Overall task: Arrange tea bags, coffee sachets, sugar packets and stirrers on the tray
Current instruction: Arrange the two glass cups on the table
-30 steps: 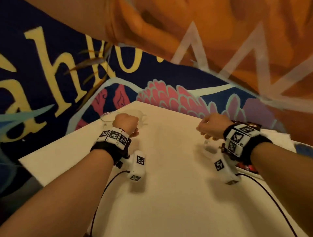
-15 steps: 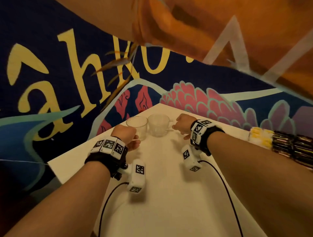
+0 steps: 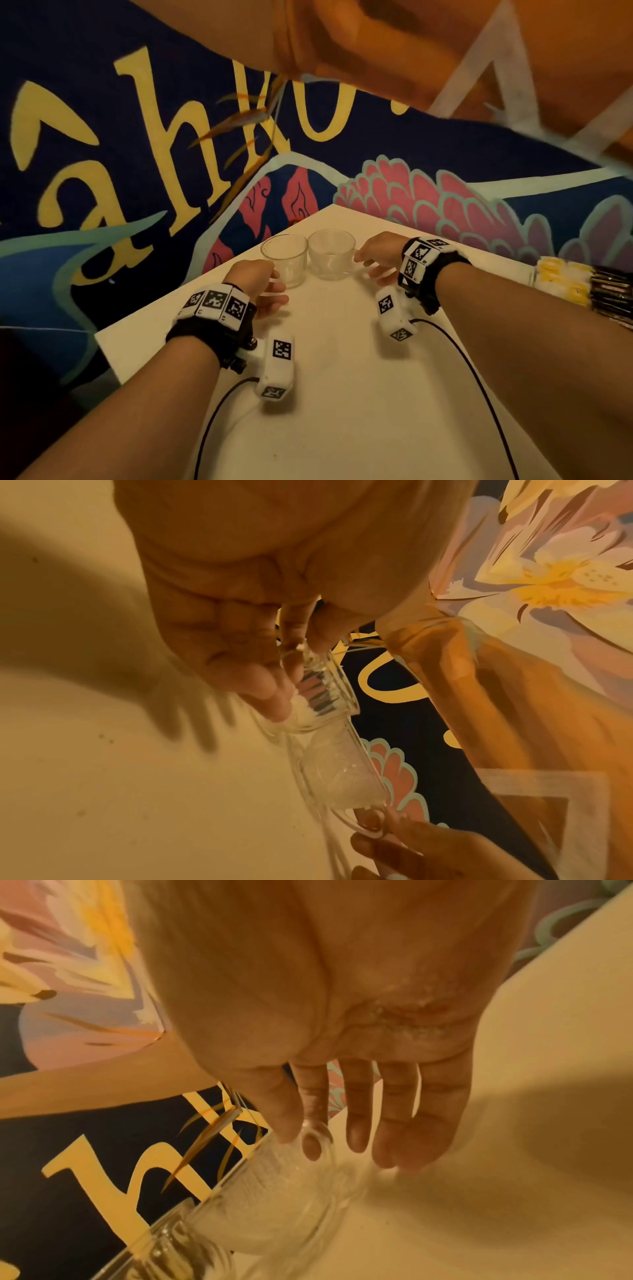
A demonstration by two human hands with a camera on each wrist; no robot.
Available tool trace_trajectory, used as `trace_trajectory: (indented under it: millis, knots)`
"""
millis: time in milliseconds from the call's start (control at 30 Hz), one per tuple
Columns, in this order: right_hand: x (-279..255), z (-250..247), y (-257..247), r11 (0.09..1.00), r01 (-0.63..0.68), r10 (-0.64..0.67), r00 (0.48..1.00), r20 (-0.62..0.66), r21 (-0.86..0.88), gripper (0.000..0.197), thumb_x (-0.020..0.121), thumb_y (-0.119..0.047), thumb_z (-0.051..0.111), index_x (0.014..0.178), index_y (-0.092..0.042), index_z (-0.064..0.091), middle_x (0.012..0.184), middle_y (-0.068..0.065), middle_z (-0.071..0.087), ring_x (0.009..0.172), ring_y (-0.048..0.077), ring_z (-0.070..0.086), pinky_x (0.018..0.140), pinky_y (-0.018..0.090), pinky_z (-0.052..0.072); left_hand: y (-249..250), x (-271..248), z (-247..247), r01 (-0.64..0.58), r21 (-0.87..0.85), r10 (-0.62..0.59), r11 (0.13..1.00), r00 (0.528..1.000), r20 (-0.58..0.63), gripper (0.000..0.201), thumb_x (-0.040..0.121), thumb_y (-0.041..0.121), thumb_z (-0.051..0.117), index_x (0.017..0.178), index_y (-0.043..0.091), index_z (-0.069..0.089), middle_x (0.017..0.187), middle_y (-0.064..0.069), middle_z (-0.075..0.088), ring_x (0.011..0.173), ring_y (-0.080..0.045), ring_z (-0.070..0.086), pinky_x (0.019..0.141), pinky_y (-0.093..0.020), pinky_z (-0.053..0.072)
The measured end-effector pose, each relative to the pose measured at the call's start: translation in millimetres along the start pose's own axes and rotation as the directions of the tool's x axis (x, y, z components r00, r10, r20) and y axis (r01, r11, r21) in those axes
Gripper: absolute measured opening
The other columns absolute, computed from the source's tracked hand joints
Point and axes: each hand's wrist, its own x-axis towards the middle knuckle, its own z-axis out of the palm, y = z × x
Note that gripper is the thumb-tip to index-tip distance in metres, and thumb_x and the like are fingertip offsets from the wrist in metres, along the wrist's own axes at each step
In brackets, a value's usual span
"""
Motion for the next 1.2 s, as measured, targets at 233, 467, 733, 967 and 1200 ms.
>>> trace_trajectory:
  millis: [233, 467, 733, 967, 1200]
  knots:
    - [-9.8, 14.3, 6.7, 0.936, -0.110, 0.080, 0.991, 0.104, 0.334, 0.025, 0.096, -0.024, 0.052, 0.081, -0.007, 0.062, 0.082, 0.013, 0.060, 0.064, 0.024, 0.057, 0.064, 0.033, 0.052, 2.9, -6.6, -6.2, 0.066, 0.070, -0.072, 0.995, 0.994, 0.083, 0.019, 0.097, 0.025, 0.046, 0.100, 0.009, 0.057, 0.098, -0.016, 0.062, 0.073, -0.029, 0.058, 0.059, -0.033, 0.050]
    - [-26.4, 21.6, 7.6, 0.886, -0.089, 0.053, 0.994, 0.091, 0.456, 0.029, 0.100, -0.022, 0.046, 0.078, -0.006, 0.057, 0.077, 0.014, 0.060, 0.061, 0.022, 0.056, 0.059, 0.028, 0.047, -4.2, -17.4, 3.2, -0.008, 0.004, 0.007, 1.000, 0.993, 0.115, 0.024, 0.099, 0.027, 0.049, 0.097, 0.006, 0.060, 0.092, -0.019, 0.063, 0.077, -0.028, 0.059, 0.065, -0.033, 0.052]
    - [-84.4, -38.8, 33.6, 0.846, 0.017, 0.016, 0.998, -0.057, 0.532, 0.030, 0.101, -0.021, 0.045, 0.077, -0.008, 0.057, 0.076, 0.012, 0.061, 0.061, 0.017, 0.053, 0.057, 0.022, 0.044, 16.1, -59.3, 47.6, -0.159, -0.050, 0.165, 0.986, 0.970, 0.177, 0.022, 0.098, 0.024, 0.051, 0.089, 0.007, 0.062, 0.091, -0.020, 0.064, 0.070, -0.023, 0.059, 0.063, -0.028, 0.049]
    - [-181.7, -147.0, 107.9, 0.816, 0.102, 0.114, 0.936, -0.332, 0.569, 0.026, 0.098, -0.012, 0.044, 0.076, -0.009, 0.057, 0.074, 0.011, 0.061, 0.059, 0.015, 0.055, 0.055, 0.020, 0.045, 31.2, -140.4, 162.0, -0.246, -0.068, 0.252, 0.967, 0.885, 0.391, 0.017, 0.095, 0.018, 0.050, 0.088, 0.007, 0.062, 0.091, -0.020, 0.065, 0.071, -0.023, 0.062, 0.061, -0.025, 0.051]
    - [-298.3, -239.1, 229.1, 0.790, 0.095, 0.302, 0.799, -0.519, 0.605, 0.024, 0.096, -0.012, 0.046, 0.074, -0.009, 0.057, 0.070, 0.011, 0.060, 0.052, 0.014, 0.055, 0.042, 0.018, 0.047, 8.7, -251.3, 306.9, -0.199, -0.043, 0.174, 0.979, 0.710, 0.682, 0.014, 0.093, 0.013, 0.046, 0.085, 0.008, 0.056, 0.073, -0.015, 0.057, 0.060, -0.019, 0.053, 0.054, -0.023, 0.045]
